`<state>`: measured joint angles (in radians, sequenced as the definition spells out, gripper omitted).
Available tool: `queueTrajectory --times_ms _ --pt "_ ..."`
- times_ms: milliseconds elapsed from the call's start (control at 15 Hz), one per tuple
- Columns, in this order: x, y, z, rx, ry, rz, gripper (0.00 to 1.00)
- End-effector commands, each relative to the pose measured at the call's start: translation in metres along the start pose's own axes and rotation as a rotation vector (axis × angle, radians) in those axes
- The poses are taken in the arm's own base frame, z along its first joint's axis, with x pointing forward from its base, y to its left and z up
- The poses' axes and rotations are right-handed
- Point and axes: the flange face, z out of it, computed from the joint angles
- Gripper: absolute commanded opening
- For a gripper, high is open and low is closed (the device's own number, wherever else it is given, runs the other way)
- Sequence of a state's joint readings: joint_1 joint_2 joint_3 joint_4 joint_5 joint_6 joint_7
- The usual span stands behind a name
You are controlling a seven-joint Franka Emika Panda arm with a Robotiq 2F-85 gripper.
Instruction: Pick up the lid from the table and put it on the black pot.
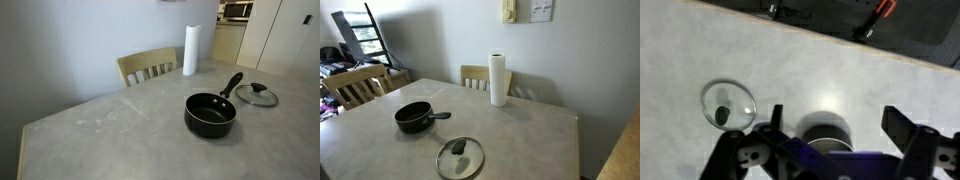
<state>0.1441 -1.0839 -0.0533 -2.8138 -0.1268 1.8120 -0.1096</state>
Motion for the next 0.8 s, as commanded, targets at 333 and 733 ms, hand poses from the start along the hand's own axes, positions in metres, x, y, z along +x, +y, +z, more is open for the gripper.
queueTrajectory --times_ms 333,733 --pt "-0.011 0.057 -0.010 0.026 0.061 0.187 1.00" --pt "0.024 0.078 0.007 -0.050 0.144 0.261 1.00"
